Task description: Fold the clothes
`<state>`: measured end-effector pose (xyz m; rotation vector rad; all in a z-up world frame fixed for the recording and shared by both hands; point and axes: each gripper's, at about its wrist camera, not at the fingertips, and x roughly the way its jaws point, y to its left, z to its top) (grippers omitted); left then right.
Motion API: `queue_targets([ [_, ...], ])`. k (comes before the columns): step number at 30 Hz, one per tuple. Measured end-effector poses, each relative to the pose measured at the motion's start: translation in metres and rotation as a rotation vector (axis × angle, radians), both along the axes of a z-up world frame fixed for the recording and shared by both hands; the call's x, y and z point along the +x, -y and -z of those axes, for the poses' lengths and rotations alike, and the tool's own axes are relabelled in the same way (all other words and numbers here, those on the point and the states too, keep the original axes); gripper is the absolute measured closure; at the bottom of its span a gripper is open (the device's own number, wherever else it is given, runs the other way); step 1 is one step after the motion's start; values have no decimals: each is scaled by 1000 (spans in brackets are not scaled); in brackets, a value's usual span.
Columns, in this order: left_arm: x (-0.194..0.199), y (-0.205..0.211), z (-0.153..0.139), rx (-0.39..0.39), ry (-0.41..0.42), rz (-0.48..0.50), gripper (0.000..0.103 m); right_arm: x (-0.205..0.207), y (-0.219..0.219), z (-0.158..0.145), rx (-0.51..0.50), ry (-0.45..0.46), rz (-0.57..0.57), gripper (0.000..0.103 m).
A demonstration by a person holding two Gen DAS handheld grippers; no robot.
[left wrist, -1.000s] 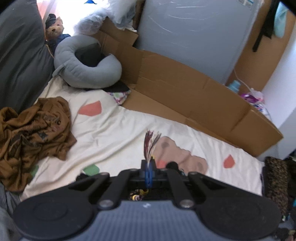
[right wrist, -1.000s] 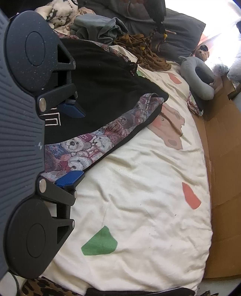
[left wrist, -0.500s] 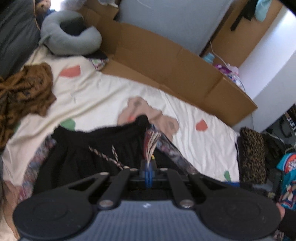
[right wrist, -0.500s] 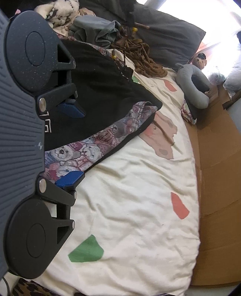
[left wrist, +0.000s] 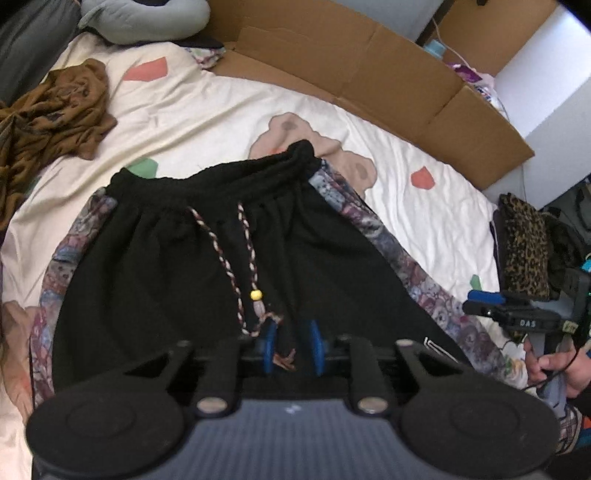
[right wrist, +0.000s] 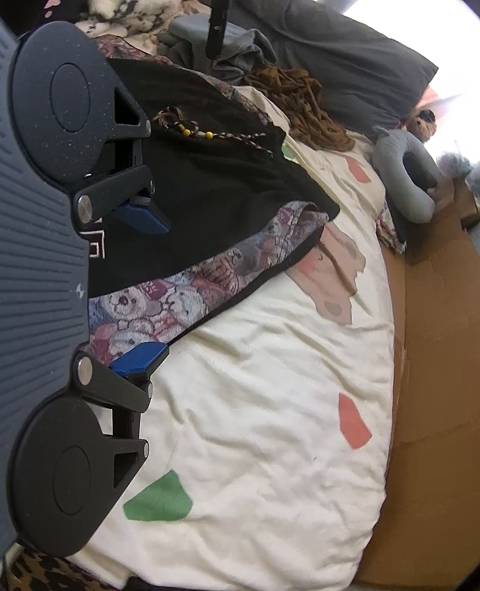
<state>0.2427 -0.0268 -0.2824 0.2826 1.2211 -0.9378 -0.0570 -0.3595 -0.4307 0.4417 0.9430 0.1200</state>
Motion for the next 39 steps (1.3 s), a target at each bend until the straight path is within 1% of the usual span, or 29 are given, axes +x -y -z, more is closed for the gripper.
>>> queue_targets([
  [5, 10, -6, 1, 2, 33, -33, 79, 9, -5, -4, -12, 13, -22, 32],
  [8, 22, -12, 5, 13, 81, -71, 79, 18, -6, -7, -8, 20, -32, 32],
  [14, 56, -24, 11, 13, 168, -190, 79, 36, -5, -11, -32, 30, -46, 32],
  [21, 97, -18, 16, -10, 253, -237, 79, 59, 1, -8, -36, 29, -23, 33],
  [26, 112, -17, 28, 9, 285, -272, 79, 79, -4, -7, -43, 56, -32, 33],
  [29, 117, -19, 36, 35, 313, -332, 79, 93, -10, -9, -49, 77, -55, 34],
  [32, 121, -24, 41, 34, 298, -392, 79, 107, -14, -11, -52, 99, -66, 36],
  [35, 122, -24, 44, 43, 321, -401, 79, 121, -19, -12, -56, 124, -76, 40],
  [36, 123, -24, 45, 47, 327, -402, 79, 125, -20, -12, -58, 129, -80, 44],
  [37, 123, -25, 46, 50, 333, -403, 79, 130, -22, -13, -60, 134, -85, 46],
  [39, 125, -27, 50, 54, 331, -417, 79, 139, -26, -12, -50, 143, -90, 48],
])
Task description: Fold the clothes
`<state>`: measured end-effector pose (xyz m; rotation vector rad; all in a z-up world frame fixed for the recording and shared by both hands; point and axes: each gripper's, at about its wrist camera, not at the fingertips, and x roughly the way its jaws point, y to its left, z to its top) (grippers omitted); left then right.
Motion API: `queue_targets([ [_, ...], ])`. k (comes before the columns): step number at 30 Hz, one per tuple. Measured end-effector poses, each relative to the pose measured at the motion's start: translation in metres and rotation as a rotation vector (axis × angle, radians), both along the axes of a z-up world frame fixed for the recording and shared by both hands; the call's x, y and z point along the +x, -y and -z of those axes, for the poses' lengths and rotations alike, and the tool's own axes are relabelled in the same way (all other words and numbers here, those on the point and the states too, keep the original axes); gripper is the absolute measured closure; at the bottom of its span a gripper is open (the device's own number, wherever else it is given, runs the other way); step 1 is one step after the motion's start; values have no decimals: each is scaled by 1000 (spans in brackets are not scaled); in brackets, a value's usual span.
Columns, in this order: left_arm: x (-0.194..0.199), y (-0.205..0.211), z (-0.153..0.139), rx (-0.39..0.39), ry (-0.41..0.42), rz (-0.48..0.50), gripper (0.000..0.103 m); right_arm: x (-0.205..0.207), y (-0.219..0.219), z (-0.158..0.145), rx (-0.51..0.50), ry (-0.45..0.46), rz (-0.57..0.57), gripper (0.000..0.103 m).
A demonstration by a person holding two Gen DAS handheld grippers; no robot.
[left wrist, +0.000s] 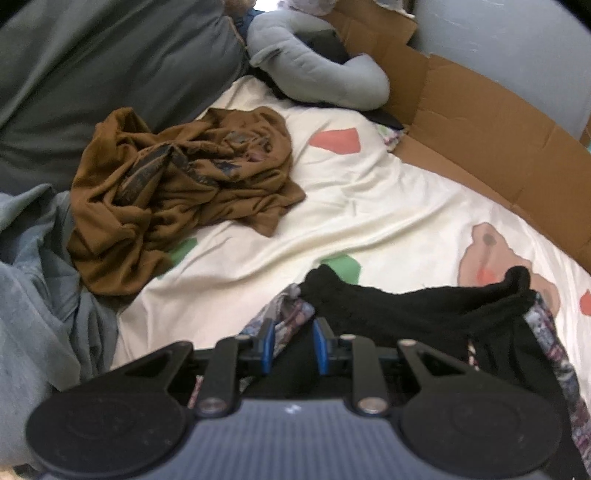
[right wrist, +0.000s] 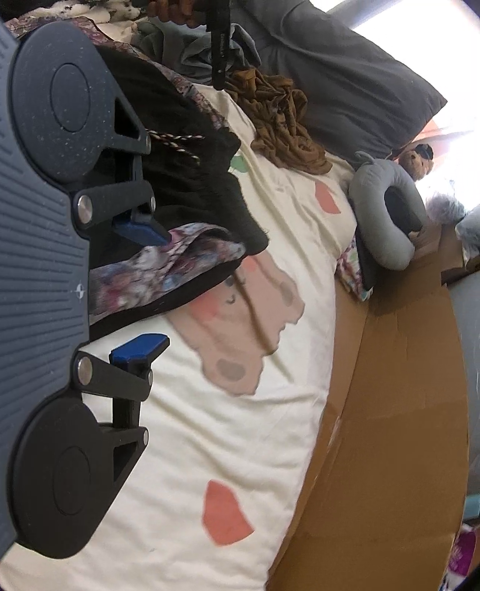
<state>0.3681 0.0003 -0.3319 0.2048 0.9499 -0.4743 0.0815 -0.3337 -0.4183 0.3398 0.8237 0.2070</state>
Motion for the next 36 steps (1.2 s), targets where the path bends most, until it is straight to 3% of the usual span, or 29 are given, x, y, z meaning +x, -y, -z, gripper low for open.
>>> queue_targets([
  [3, 4, -4, 5, 3, -7, -23, 79, 14, -5, 2, 22, 8, -8, 52],
  [9, 3, -10, 9, -7, -3, -30, 79, 47, -18, 7, 17, 23, -12, 52],
  [22, 6, -30, 21, -5, -28, -81, 79, 93, -61, 27, -80, -33, -61, 52],
  [25, 10, -34, 28, 12, -45, -81, 78, 98, -67, 35, -86, -54, -60, 61],
  [27, 14, -36, 34, 21, -57, -80, 78, 99, -72, 38, -112, -65, -67, 81],
  [30, 20, -38, 41, 29, -64, -73, 75, 98, -73, 37, -120, -57, -71, 95],
  [36, 23, -33, 44, 41, -49, -62, 70, 84, -72, 23, -184, 26, -83, 99],
])
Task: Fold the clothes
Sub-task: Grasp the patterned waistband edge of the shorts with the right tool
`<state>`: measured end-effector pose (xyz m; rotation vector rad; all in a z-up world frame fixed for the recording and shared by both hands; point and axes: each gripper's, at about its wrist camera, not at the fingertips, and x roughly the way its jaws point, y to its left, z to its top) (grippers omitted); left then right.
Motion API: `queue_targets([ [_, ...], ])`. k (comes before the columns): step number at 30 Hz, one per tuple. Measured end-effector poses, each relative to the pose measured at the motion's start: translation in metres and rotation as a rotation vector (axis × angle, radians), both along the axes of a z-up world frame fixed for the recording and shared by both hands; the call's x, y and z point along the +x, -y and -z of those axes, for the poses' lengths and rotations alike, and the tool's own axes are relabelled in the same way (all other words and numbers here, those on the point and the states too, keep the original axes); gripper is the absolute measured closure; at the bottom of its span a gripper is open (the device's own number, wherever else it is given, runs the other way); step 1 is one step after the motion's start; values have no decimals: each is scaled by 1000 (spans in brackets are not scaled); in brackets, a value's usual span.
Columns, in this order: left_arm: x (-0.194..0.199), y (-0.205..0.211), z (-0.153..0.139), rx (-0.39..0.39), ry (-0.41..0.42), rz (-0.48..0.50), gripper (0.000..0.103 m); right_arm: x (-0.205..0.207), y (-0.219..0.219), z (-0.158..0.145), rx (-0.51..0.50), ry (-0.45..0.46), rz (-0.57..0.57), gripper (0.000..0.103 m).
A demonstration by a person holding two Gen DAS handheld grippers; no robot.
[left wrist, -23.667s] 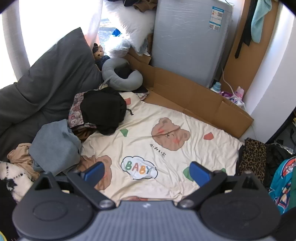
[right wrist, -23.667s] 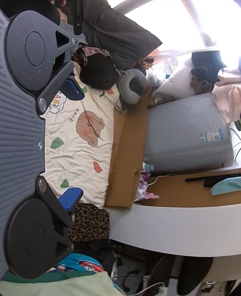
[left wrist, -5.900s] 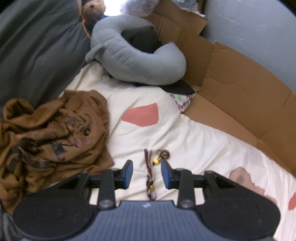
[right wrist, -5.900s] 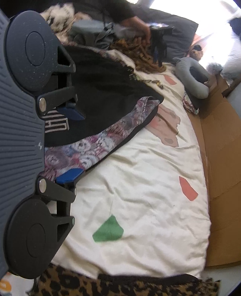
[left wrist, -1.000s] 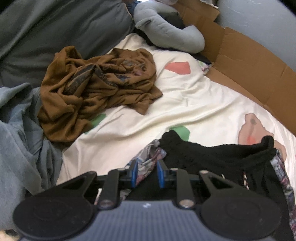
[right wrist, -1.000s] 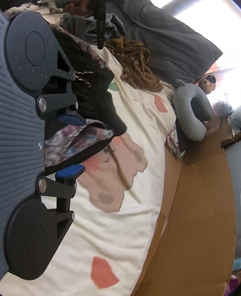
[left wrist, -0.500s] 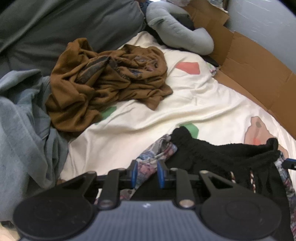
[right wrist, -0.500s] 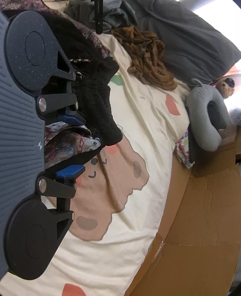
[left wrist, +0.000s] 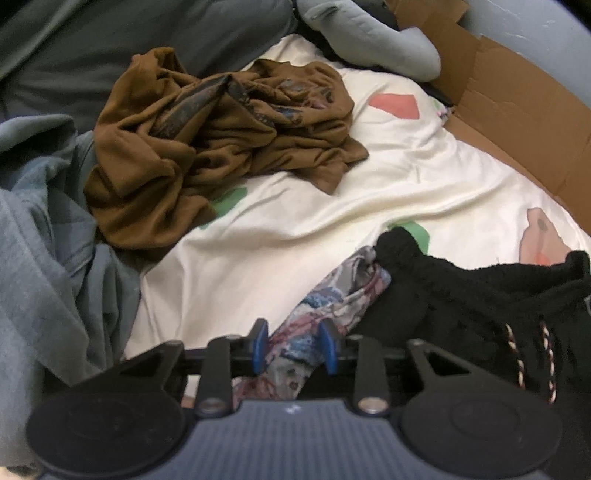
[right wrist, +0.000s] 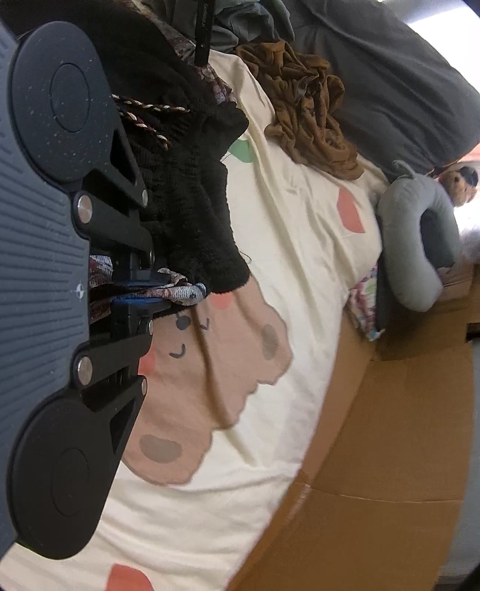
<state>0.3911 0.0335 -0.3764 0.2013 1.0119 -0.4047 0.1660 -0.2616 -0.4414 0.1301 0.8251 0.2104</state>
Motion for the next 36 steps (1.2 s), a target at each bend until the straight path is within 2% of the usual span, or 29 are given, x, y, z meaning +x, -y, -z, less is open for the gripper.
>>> queue_targets([
  [6, -3, 6, 1, 5, 14, 7, 70, -7, -8, -8, -123, 61, -46, 99],
  [11, -4, 5, 0, 5, 29, 17, 70, -3, -7, -6, -61, 29, -26, 95],
  [13, -2, 2, -1, 1, 33, 14, 70, -4, -2, -8, -16, 28, -20, 90],
  [14, -1, 1, -2, -2, 36, 12, 70, -4, 1, -10, 4, 30, -16, 81],
  [15, 0, -1, -3, -5, 38, 9, 70, -5, 4, -12, 25, 34, -12, 64],
  [17, 2, -5, -5, -14, 44, -2, 70, -7, 12, -18, 67, 54, 5, 55],
  [21, 6, -9, -5, -33, 41, -31, 70, 4, 29, -24, 135, 51, 66, 56],
  [26, 5, -12, -5, -42, 41, -44, 70, 17, 25, -19, 81, 2, 20, 56],
  [30, 4, -14, -4, -39, 40, -53, 70, 15, 14, -14, -9, -13, -31, 60],
  [36, 5, -19, -3, -44, 36, -62, 70, 14, 18, -18, -20, -12, -33, 66],
])
